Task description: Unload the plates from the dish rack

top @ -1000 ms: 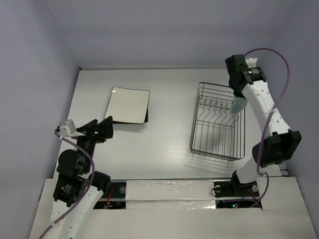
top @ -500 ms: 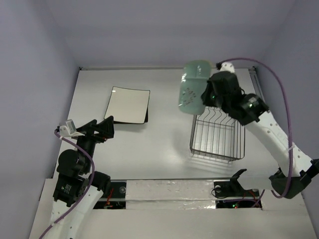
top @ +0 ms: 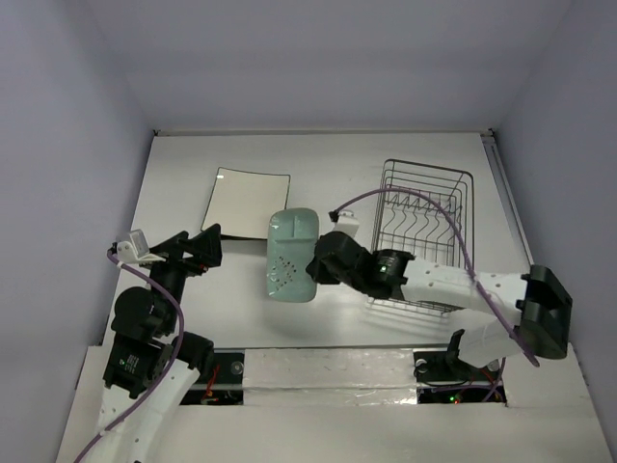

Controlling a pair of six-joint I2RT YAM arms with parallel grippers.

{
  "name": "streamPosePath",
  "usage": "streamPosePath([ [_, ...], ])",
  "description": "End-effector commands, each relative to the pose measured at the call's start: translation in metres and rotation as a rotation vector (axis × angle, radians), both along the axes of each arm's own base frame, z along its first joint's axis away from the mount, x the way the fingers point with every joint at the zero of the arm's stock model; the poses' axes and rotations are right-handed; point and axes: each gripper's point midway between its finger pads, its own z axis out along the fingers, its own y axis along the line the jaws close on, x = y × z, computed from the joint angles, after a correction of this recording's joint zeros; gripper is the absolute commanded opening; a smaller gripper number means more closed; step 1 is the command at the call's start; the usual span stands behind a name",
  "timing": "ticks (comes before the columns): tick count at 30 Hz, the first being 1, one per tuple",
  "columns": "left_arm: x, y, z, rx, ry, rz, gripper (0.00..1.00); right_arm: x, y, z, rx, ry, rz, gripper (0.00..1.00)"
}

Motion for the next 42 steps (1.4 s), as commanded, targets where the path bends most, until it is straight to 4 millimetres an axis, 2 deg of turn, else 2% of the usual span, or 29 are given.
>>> streamPosePath([
  [1, 0.002, -0.002, 0.007, -0.006, -0.023, -0.007, 0.99, 0.016, 0.044, 0.042, 0.249, -0.085, -0.102, 0.0],
  [2, 0.002, -0.002, 0.007, -0.006, -0.021, -0.007, 0.99, 0.016, 0.049, 0.027, 0.229, -0.065, -0.094, 0.0],
  [3, 0.002, -0.002, 0.007, -0.006, -0.021, -0.007, 0.99, 0.005, 0.055, 0.017, 0.218, -0.049, -0.064, 0.0],
  [4, 0.003, -0.003, 0.006, -0.007, -0.02, -0.008, 0.99, 0.003, 0.058, 0.013, 0.228, -0.041, -0.071, 0.0],
  [5, 0.002, -0.002, 0.007, -0.006, -0.021, -0.007, 0.99, 0.003, 0.057, 0.008, 0.227, -0.035, -0.082, 0.0],
  [6, 0.002, -0.003, 0.007, -0.007, -0.021, -0.008, 0.99, 0.0, 0.053, -0.008, 0.208, -0.016, -0.088, 0.0],
  [7, 0.002, -0.002, 0.007, -0.006, -0.021, -0.007, 0.99, -0.001, 0.053, -0.013, 0.227, -0.002, -0.097, 0.0],
  [9, 0.003, -0.003, 0.006, -0.005, -0.02, -0.007, 0.99, -0.003, 0.047, -0.022, 0.234, 0.019, -0.118, 0.0],
  [10, 0.003, -0.003, 0.006, -0.004, -0.02, -0.007, 0.99, -0.006, 0.04, -0.035, 0.213, 0.033, -0.128, 0.0],
  [13, 0.004, -0.003, 0.006, -0.003, -0.019, -0.007, 0.99, -0.011, 0.023, -0.054, 0.201, 0.058, -0.162, 0.0],
  [17, 0.005, -0.003, 0.005, -0.003, -0.013, -0.007, 0.99, -0.02, 0.013, -0.08, 0.164, 0.103, -0.166, 0.0],
  [20, 0.005, -0.003, 0.005, -0.002, -0.011, -0.007, 0.99, -0.025, 0.008, -0.102, 0.118, 0.139, -0.173, 0.08],
  [21, 0.004, -0.003, 0.005, -0.004, -0.016, -0.007, 0.99, -0.027, 0.006, -0.108, 0.103, 0.151, -0.172, 0.17],
  [25, 0.003, -0.003, 0.006, -0.006, -0.018, -0.008, 0.99, -0.029, 0.0, -0.125, 0.035, 0.175, -0.185, 0.31],
  [26, 0.003, -0.003, 0.006, -0.005, -0.02, -0.007, 0.99, -0.029, -0.001, -0.126, 0.023, 0.174, -0.183, 0.33],
  [27, 0.003, -0.003, 0.006, -0.005, -0.019, -0.007, 0.99, -0.029, 0.0, -0.127, 0.011, 0.175, -0.178, 0.41],
  [29, 0.003, -0.003, 0.006, -0.004, -0.017, -0.007, 0.99, -0.028, 0.0, -0.126, -0.017, 0.174, -0.174, 0.46],
  [31, 0.002, -0.002, 0.007, -0.009, -0.023, -0.008, 0.99, -0.029, 0.004, -0.121, -0.038, 0.164, -0.158, 0.54],
  [33, 0.001, -0.002, 0.007, -0.011, -0.027, -0.008, 0.99, -0.028, 0.005, -0.112, -0.058, 0.137, -0.158, 0.67],
  [34, 0.001, -0.002, 0.007, -0.01, -0.027, -0.008, 0.99, -0.028, -0.003, -0.111, -0.101, 0.135, -0.167, 0.72],
  [35, 0.001, -0.002, 0.008, -0.01, -0.027, -0.008, 0.99, -0.026, 0.004, -0.097, -0.095, 0.116, -0.165, 0.81],
  [36, 0.001, -0.002, 0.009, -0.01, -0.028, -0.008, 0.99, -0.025, 0.003, -0.089, -0.115, 0.085, -0.173, 0.86],
  [37, 0.002, -0.002, 0.007, -0.006, -0.023, -0.007, 0.99, -0.025, -0.008, -0.085, -0.168, 0.082, -0.185, 0.9],
  [38, 0.002, -0.002, 0.008, -0.005, -0.023, -0.007, 0.99, -0.027, 0.003, -0.064, -0.144, 0.057, -0.172, 0.96],
  [40, 0.001, -0.002, 0.008, -0.002, -0.026, -0.007, 0.99, -0.027, -0.005, -0.045, -0.19, 0.006, -0.183, 0.99],
  [41, 0.0, -0.001, 0.008, -0.001, -0.028, -0.006, 0.99, -0.028, -0.006, -0.031, -0.184, -0.015, -0.187, 0.99],
  [42, -0.001, -0.001, 0.01, -0.003, -0.034, -0.006, 0.99, -0.031, 0.001, -0.01, -0.153, -0.042, -0.178, 0.98],
])
